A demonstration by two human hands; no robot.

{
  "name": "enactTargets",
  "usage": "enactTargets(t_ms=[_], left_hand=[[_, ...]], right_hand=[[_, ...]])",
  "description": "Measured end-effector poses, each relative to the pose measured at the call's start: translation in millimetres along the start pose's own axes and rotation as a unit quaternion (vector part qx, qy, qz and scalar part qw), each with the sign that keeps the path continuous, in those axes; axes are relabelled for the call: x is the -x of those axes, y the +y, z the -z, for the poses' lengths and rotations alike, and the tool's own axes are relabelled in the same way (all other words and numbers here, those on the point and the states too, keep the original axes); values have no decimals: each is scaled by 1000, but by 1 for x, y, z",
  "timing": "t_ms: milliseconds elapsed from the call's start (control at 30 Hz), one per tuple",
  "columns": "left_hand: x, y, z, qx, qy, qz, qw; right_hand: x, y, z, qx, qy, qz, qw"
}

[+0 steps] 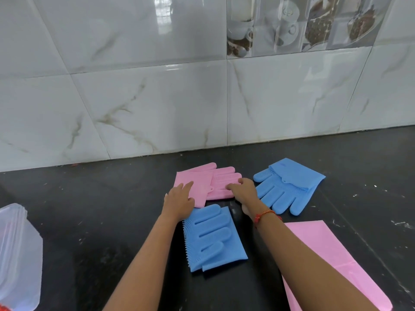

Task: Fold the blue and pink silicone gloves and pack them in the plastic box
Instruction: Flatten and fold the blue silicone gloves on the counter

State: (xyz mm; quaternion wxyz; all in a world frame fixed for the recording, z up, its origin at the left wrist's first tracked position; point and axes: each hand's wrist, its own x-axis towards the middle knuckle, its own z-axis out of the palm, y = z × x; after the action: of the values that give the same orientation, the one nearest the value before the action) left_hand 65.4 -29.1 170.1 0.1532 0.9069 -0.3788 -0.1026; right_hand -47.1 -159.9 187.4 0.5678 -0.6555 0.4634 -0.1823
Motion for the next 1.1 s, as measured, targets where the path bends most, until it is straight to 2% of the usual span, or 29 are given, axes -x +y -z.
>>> enactTargets(t_ms=[200, 300, 567, 667, 833, 933, 1000, 1067, 1100], left_hand=[[9, -3, -9, 133, 77, -6, 988], [21, 2, -15, 125, 70, -4, 990], [45, 5, -21, 174, 97, -28, 980], [59, 9, -21, 233, 110, -41, 965], [80, 22, -21, 307, 79, -1, 948], [85, 26, -25, 347, 50, 35, 936], [89, 31, -22, 376, 30, 59, 924], [91, 39, -14, 434, 2, 70, 898], [93, 41, -8, 474, -2, 74, 877]], right_hand=[[14, 16, 1, -35, -63, -41, 997], [28, 25, 2, -24, -81, -46, 995], [59, 27, 13, 107, -119, 26, 987], [73, 34, 15, 163, -124, 56, 977], [96, 46, 11, 278, -106, 94, 950], [103, 45, 8, 240, -91, 113, 960], [106, 39, 6, 159, -103, 121, 974], [113, 30, 2, 25, -178, 105, 978], [118, 26, 1, -32, -238, 91, 967]])
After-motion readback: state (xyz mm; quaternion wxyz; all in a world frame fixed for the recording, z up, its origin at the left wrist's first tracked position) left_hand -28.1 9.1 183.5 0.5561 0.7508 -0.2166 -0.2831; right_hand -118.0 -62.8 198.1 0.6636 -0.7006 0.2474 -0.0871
